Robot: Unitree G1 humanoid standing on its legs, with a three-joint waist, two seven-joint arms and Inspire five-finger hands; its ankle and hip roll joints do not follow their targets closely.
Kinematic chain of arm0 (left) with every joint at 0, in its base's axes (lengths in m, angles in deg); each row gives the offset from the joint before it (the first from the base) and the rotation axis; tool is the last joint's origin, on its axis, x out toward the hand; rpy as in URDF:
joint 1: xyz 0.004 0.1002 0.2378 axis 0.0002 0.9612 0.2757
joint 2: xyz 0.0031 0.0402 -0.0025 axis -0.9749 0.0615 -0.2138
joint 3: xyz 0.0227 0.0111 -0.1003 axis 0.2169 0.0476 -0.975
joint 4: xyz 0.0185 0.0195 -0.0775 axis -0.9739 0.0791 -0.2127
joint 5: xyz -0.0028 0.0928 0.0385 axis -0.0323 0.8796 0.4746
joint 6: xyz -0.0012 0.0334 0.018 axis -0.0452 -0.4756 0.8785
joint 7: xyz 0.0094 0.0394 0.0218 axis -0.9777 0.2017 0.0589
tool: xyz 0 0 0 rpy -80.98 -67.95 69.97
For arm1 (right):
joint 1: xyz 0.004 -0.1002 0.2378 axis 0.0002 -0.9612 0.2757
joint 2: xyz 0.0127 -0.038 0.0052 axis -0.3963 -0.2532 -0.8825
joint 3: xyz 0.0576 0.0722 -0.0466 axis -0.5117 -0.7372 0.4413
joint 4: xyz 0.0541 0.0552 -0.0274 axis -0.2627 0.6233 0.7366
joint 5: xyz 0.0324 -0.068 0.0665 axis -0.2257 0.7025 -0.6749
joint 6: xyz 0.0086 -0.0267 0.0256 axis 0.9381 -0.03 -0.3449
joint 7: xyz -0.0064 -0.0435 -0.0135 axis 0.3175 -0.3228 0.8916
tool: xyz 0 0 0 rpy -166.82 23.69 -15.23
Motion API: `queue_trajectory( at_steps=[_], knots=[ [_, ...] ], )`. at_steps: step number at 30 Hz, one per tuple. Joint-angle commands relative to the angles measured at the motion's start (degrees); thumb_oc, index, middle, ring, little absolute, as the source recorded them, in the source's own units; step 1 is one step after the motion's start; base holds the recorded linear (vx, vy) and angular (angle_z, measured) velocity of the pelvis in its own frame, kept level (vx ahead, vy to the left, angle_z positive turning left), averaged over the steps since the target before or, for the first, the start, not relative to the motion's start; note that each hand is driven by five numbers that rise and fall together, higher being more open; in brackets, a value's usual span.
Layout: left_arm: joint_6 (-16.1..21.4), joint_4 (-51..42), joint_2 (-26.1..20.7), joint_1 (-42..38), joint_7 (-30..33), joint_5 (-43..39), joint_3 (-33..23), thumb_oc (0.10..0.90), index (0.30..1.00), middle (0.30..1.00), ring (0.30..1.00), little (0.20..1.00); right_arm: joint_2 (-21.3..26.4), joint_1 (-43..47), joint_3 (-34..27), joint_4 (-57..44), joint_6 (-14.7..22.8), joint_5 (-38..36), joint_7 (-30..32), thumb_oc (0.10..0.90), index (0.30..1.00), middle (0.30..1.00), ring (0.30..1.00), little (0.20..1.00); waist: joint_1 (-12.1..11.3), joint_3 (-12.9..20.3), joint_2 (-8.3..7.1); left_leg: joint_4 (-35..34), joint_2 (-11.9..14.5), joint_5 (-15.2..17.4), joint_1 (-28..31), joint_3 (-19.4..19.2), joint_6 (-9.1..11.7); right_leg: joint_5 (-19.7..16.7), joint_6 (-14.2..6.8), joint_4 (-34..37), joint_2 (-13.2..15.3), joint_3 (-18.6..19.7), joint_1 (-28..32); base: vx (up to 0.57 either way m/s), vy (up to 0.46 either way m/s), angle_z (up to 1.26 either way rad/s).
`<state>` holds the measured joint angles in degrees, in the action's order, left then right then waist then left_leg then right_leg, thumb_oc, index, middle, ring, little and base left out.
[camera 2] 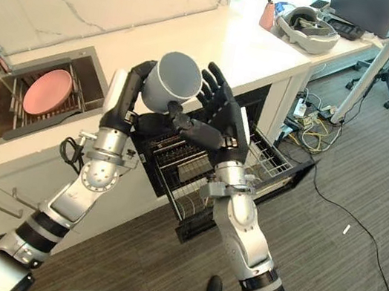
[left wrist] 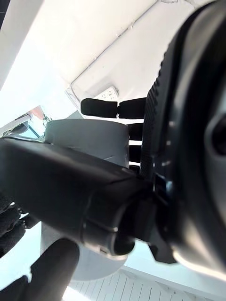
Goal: Place the dishes in the dishwasher.
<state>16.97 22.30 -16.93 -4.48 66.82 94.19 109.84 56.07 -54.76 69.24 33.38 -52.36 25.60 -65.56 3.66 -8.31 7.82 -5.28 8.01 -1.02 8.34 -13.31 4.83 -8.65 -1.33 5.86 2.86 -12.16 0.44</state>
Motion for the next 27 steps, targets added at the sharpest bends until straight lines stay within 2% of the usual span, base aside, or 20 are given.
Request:
queue_trajectory(
  at_steps=[1,8,14,19,24,25,26,27],
  knots=[
    [5.90,-2.05,-2.97,-8.98,-1.75,5.82,8.21,0.400,0.300,0.300,0.300,0.300,-6.50,12.17,1.83,-8.81,3.66,2.03,-2.28,0.800,0.900,0.900,0.900,0.900,0.65,3.49,-5.36,0.28,-1.12,1.16,-0.06,-0.10,0.45,11.57,-7.34,-0.86,5.23,-1.24,9.92,-0.02,-0.012,0.07],
    [6.40,-2.11,-2.27,-10.61,-3.92,5.12,11.76,0.400,0.300,0.300,0.300,0.300,-7.56,14.46,3.62,-8.59,3.78,-1.69,-2.55,0.800,0.900,0.900,0.900,0.900,0.57,3.44,-5.40,0.28,-1.22,1.08,-0.17,0.10,0.37,11.44,-7.28,-0.86,5.19,-1.38,9.85,-0.01,-0.002,0.02],
    [6.17,-1.39,-2.09,-11.23,-4.20,6.36,13.67,0.400,0.300,0.300,0.300,0.300,-8.15,14.94,4.01,-9.12,4.14,-1.51,-1.48,0.800,0.900,0.900,0.900,0.900,0.63,3.39,-5.18,0.28,-1.18,1.08,-0.07,0.20,0.35,11.37,-7.24,-0.86,5.11,-1.57,9.87,0.00,0.000,0.00],
    [5.27,-0.15,-1.07,-11.70,-3.99,8.42,16.09,0.400,0.300,0.300,0.300,0.300,-10.90,13.90,4.83,-8.62,5.11,-4.02,1.61,0.800,0.900,0.900,0.900,0.900,0.88,3.24,-4.86,0.28,-1.17,1.11,-0.10,0.16,0.28,11.40,-7.20,-0.86,5.04,-1.43,9.76,0.00,0.000,0.00],
    [4.18,1.77,0.10,-13.03,-4.05,13.11,19.67,0.400,0.300,0.300,0.300,0.300,-15.08,13.72,7.38,-8.09,6.58,-10.00,4.43,0.800,0.900,0.900,0.900,0.900,1.02,3.19,-4.71,0.28,-1.12,1.16,-0.04,0.22,0.30,11.41,-7.00,-0.86,4.98,-1.24,9.71,0.00,0.000,0.00],
    [4.15,2.47,0.43,-13.49,-3.93,13.92,20.25,0.400,0.300,0.300,0.300,0.300,-15.60,14.02,7.74,-8.04,6.68,-10.74,4.87,0.756,0.834,0.834,0.834,0.834,0.99,3.16,-4.71,0.28,-1.11,1.14,-0.09,0.23,0.32,11.44,-6.96,-0.86,4.95,-1.28,9.68,0.00,0.000,0.00],
    [3.75,3.15,0.82,-13.82,-4.07,14.55,21.08,0.400,0.300,0.300,0.300,0.300,-16.35,14.19,8.03,-8.14,7.13,-11.76,5.82,0.598,0.596,0.596,0.596,0.596,0.98,3.17,-4.63,0.28,-1.10,1.10,-0.12,0.26,0.33,11.45,-6.90,-0.86,4.89,-1.30,9.68,0.00,0.000,0.00],
    [3.69,3.82,1.20,-14.10,-3.98,15.06,21.56,0.400,0.300,0.300,0.300,0.300,-16.53,14.65,7.92,-8.36,7.24,-11.32,6.43,0.536,0.505,0.505,0.505,0.505,0.98,3.21,-4.62,0.28,-1.09,1.10,-0.13,0.31,0.35,11.39,-6.87,-0.86,4.87,-1.37,9.64,0.00,0.000,0.00]
  ],
)
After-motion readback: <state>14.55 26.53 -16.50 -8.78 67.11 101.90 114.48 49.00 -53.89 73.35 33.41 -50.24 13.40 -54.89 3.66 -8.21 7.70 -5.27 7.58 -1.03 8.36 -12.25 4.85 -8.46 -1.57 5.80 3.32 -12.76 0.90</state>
